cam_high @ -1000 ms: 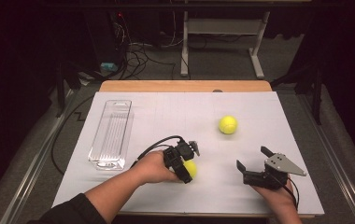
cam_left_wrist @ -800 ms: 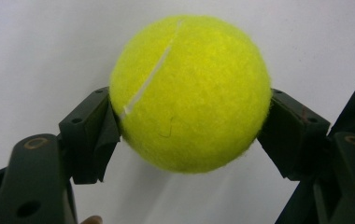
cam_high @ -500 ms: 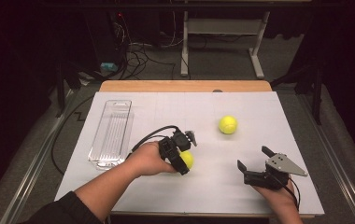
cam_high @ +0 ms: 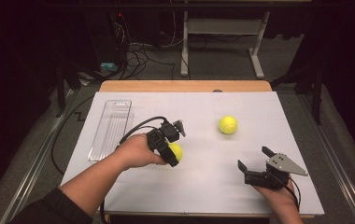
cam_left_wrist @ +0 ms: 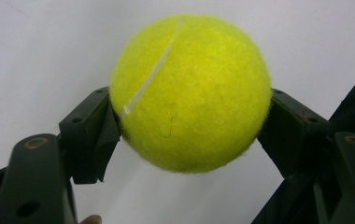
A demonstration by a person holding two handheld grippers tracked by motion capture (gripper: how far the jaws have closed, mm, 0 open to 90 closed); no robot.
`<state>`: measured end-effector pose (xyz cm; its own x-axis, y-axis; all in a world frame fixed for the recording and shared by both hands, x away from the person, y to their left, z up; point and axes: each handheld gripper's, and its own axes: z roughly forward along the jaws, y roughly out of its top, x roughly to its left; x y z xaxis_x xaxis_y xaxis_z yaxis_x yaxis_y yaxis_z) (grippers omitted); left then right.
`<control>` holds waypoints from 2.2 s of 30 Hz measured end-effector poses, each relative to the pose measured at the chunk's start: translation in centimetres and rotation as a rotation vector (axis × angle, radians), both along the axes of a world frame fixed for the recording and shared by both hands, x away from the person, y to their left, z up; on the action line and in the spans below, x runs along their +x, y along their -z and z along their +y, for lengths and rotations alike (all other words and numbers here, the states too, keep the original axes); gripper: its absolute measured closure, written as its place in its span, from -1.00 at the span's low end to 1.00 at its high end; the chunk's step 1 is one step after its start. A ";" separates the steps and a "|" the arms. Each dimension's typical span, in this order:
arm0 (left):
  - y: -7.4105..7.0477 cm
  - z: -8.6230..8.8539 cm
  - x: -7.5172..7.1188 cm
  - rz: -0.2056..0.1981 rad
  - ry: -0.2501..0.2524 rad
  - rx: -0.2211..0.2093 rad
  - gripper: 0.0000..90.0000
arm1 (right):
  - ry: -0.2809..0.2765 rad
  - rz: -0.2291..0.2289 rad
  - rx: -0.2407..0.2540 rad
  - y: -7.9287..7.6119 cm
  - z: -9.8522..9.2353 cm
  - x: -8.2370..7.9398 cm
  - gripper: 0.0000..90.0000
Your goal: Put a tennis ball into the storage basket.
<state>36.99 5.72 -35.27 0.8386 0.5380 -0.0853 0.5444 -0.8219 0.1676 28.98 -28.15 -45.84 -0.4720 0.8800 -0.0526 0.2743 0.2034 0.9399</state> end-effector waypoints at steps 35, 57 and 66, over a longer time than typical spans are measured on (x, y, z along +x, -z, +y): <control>-3.5 16.4 5.6 0.008 -0.417 0.055 -0.41 | -0.009 0.008 -0.010 0.2 0.2 0.2 -1.00; -0.2 17.7 9.6 0.048 -0.547 0.094 -0.41 | -0.007 0.010 -0.015 0.3 0.2 0.2 -1.00; 0.4 17.4 10.1 0.055 -0.547 0.097 -0.41 | -0.012 0.014 -0.016 0.4 0.3 0.3 -1.00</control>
<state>47.05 23.15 -35.71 0.4304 0.9013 -0.0494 0.9019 -0.4271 0.0645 29.25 -27.86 -46.20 -0.4831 0.8735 -0.0601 0.2849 0.2217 0.9326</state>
